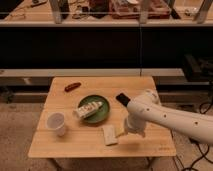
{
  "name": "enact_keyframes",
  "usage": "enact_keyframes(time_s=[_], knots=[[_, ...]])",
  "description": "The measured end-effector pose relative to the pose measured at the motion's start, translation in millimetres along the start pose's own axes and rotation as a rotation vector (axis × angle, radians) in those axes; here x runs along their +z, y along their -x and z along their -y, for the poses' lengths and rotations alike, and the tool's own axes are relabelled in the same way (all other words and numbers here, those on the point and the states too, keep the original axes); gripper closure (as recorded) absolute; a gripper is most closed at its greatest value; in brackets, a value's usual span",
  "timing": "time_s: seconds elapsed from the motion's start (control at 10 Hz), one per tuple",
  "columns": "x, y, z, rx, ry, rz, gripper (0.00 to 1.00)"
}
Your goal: Wipe the white sponge on the table
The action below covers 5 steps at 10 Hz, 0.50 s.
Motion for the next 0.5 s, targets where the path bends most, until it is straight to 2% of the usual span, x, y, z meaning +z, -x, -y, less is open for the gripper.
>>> enact_keyframes(time_s=[0.2, 0.3, 0.5], knots=[[0.0, -31.8, 8.0, -0.035, -0.003, 0.012, 0.20], [0.5, -53.9, 20.9, -0.066, -0.005, 0.017, 0.20], [3.7, -73.8, 48.3, -0.112, -0.008, 0.024, 0.20]])
